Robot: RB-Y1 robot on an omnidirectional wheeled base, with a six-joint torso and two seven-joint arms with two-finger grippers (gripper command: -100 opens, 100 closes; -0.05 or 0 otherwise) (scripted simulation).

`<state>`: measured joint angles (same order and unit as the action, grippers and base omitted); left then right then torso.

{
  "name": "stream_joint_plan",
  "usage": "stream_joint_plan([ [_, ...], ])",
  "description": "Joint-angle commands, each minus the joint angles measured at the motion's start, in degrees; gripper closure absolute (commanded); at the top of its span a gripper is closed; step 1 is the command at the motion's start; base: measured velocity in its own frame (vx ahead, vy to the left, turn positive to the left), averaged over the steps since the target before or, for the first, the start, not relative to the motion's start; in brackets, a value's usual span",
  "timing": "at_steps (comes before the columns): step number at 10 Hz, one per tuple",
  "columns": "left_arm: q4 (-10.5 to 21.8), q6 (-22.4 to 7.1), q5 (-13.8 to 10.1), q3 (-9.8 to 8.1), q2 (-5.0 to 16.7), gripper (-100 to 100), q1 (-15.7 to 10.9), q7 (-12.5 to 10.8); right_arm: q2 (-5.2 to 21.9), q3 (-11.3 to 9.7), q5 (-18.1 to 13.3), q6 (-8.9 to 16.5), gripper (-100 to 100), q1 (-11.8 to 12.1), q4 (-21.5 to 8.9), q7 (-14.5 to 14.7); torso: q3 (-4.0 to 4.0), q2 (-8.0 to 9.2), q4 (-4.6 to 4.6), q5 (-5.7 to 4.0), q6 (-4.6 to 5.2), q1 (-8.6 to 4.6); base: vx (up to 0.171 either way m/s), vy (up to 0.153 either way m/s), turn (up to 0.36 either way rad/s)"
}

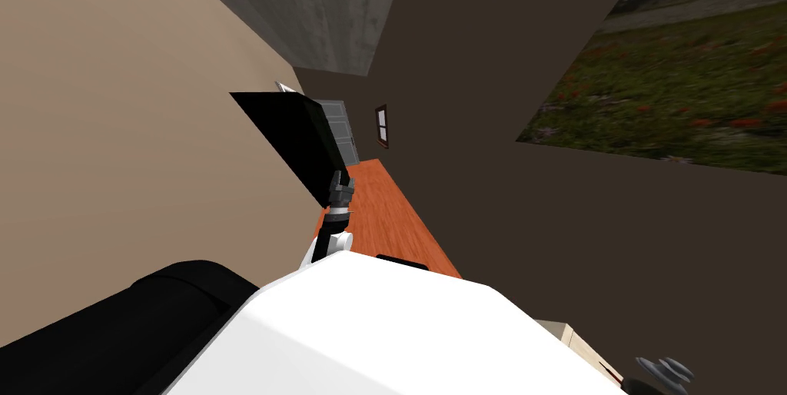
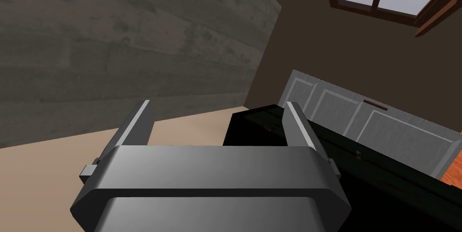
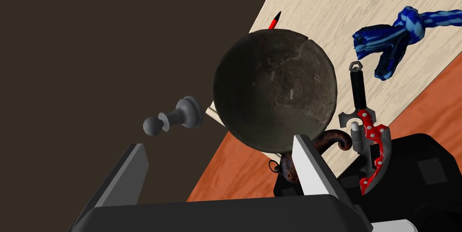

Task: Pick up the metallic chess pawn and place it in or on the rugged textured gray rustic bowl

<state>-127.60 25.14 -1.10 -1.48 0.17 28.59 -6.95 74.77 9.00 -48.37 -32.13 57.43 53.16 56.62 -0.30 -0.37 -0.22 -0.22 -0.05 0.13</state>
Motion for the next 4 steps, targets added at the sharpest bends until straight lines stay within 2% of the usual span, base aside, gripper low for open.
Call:
stream_joint_plan([
  [1,0.0,0.0,0.0,0.0,0.0,0,0.0,0.0,0.0,0.0,0.0,0.0,0,0.0,0.0,0.0,0.0,0.0,0.0,0.0,0.0,0.0,0.0,0.0,0.0],
  [4,0.0,0.0,0.0,0.0,0.0,0,0.0,0.0,0.0,0.0,0.0,0.0,0,0.0,0.0,0.0,0.02,0.03,0.01,0.0,0.0,-0.01,0.0,0.0,0.0],
])
